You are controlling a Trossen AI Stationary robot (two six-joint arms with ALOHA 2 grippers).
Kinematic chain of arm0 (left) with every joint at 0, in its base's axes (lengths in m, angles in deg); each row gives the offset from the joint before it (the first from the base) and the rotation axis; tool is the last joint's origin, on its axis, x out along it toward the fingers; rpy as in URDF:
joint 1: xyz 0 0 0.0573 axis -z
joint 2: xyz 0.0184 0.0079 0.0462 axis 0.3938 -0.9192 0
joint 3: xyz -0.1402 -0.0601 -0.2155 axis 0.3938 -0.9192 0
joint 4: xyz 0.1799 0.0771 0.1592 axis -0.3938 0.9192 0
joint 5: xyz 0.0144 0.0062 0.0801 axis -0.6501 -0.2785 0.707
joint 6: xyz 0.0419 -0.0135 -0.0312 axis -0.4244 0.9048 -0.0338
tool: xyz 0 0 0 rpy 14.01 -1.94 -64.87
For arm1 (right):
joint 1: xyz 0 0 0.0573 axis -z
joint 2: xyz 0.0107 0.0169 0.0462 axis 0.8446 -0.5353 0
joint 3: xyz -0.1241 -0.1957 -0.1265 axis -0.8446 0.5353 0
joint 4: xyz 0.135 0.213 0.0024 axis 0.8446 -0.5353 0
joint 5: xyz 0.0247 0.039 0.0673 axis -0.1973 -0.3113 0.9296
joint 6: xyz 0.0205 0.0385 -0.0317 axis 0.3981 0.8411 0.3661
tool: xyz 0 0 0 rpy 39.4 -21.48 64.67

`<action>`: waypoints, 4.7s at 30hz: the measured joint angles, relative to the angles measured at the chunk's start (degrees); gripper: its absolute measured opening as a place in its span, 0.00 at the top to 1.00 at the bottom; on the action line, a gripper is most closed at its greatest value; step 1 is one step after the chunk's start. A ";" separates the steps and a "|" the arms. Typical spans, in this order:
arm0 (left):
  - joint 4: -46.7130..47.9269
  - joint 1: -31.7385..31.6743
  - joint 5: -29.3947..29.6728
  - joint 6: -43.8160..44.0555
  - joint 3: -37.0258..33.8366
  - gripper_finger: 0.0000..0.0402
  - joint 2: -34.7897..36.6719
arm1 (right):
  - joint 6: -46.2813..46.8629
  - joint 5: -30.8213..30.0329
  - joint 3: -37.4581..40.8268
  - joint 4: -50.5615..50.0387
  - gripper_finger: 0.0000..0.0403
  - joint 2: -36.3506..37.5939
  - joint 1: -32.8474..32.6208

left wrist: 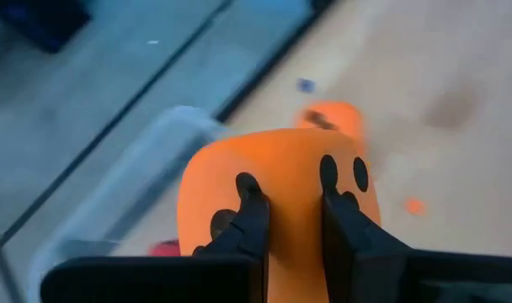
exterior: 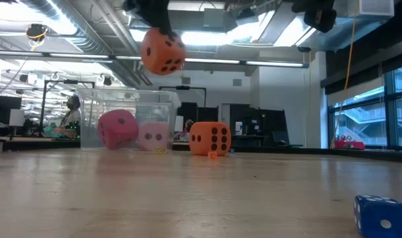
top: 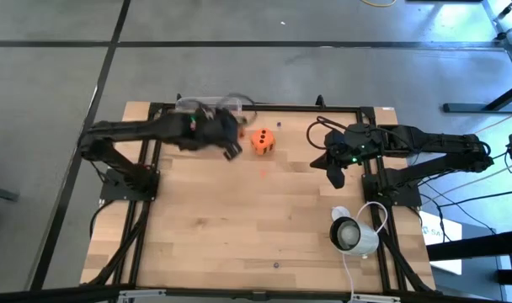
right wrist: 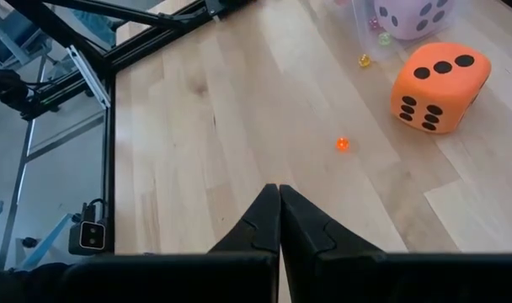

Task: Pick & Place Dice
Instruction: Put the bottom large orange die into the transparent bin, then put the small top blue die into the transparent bin

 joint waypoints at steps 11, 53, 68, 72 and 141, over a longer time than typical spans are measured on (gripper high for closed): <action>-0.46 -21.61 -9.56 -6.04 -4.35 0.91 2.04 | 1.36 -0.02 -0.01 0.78 1.00 0.00 0.00; -14.46 -29.59 -25.43 -9.01 -18.43 0.59 1.93 | 2.20 -3.95 0.00 -1.49 1.00 -0.03 0.12; -16.80 -29.59 -30.36 -6.42 -18.49 0.45 4.09 | -3.24 -0.25 0.35 -1.13 1.00 -0.03 9.38; -16.79 -29.59 -28.76 -5.43 -18.49 0.45 6.65 | -5.13 3.43 3.46 -0.54 1.00 1.13 14.51; -17.71 -25.99 -28.46 2.18 -18.38 0.45 13.88 | -11.94 10.22 -16.67 14.02 0.47 -56.05 42.77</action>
